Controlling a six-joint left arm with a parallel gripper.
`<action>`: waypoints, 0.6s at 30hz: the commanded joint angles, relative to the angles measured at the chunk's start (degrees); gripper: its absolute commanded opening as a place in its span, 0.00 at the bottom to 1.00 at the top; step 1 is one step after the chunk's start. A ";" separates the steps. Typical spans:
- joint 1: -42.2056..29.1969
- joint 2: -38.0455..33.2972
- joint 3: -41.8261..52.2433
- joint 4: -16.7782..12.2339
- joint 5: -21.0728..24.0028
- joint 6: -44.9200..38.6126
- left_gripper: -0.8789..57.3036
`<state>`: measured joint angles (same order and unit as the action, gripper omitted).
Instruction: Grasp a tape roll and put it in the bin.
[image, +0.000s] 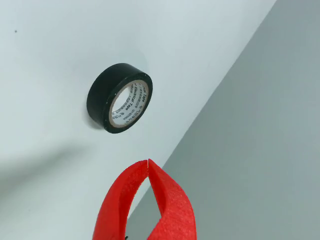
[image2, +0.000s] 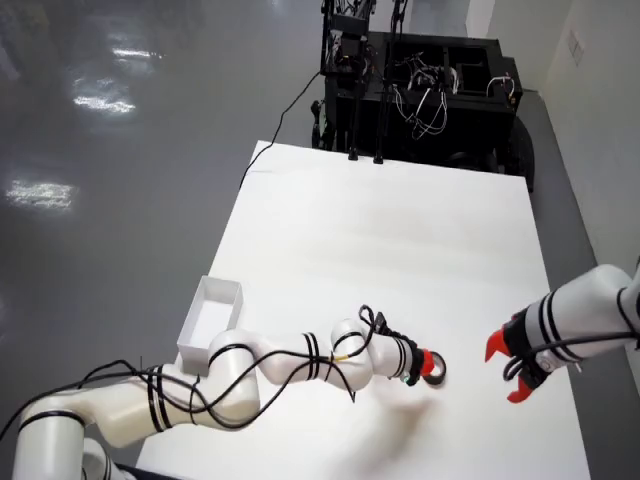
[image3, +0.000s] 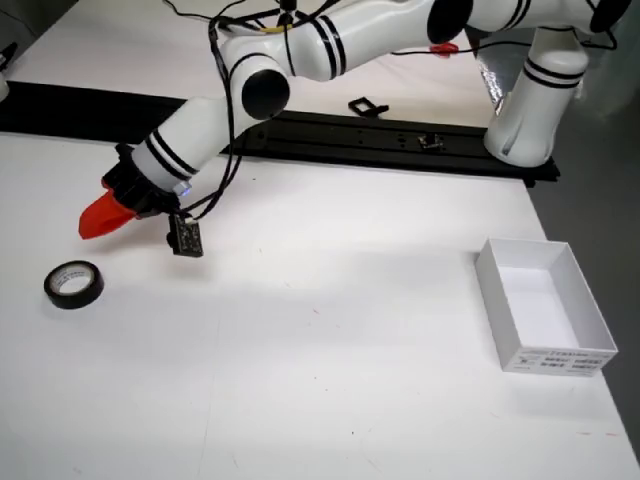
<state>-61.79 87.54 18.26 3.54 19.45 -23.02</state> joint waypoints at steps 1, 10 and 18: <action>-0.43 2.28 3.18 0.24 -9.88 4.66 0.00; 0.01 2.72 3.71 0.24 -15.24 8.35 0.00; 0.97 4.39 3.10 0.24 -17.43 9.84 0.00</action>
<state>-61.83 89.78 21.01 3.78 8.34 -17.30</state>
